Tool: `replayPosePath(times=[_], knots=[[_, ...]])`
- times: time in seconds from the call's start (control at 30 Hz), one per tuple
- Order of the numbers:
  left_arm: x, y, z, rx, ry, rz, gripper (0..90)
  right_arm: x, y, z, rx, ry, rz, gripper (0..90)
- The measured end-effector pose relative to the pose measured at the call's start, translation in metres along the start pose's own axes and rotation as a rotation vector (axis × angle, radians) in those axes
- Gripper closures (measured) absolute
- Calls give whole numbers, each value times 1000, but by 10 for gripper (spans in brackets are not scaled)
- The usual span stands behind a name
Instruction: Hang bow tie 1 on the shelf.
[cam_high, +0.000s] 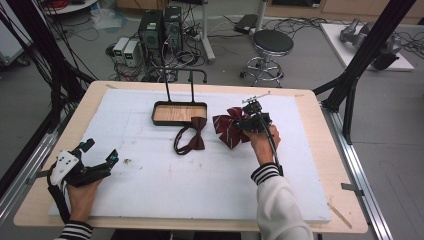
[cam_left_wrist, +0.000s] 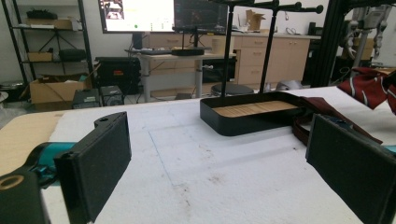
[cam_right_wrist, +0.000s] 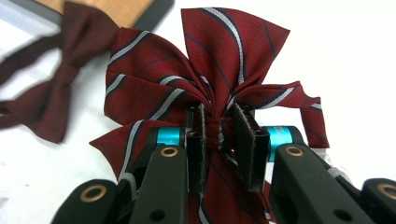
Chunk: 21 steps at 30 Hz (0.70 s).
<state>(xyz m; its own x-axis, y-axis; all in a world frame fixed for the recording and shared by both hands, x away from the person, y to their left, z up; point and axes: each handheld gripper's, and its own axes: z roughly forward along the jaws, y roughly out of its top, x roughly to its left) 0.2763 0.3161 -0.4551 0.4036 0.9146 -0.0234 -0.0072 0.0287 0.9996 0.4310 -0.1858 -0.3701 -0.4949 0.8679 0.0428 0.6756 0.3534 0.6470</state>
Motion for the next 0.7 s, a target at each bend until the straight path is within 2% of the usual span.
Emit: replayPosePath(times=[0.17, 0.27, 0.4, 0.7], knots=[[0, 0, 0, 0, 0, 1, 72, 4, 2, -9, -68, -4, -24, 758], [0, 0, 0, 0, 0, 1, 72, 5, 4, -13, -129, 12, -39, 758], [0, 0, 0, -1, 2, 0, 72, 6, 5, -19, -215, 41, -28, 758], [0, 0, 0, 0, 3, 0, 72, 16, 8, -27, -320, 57, -98, 758]])
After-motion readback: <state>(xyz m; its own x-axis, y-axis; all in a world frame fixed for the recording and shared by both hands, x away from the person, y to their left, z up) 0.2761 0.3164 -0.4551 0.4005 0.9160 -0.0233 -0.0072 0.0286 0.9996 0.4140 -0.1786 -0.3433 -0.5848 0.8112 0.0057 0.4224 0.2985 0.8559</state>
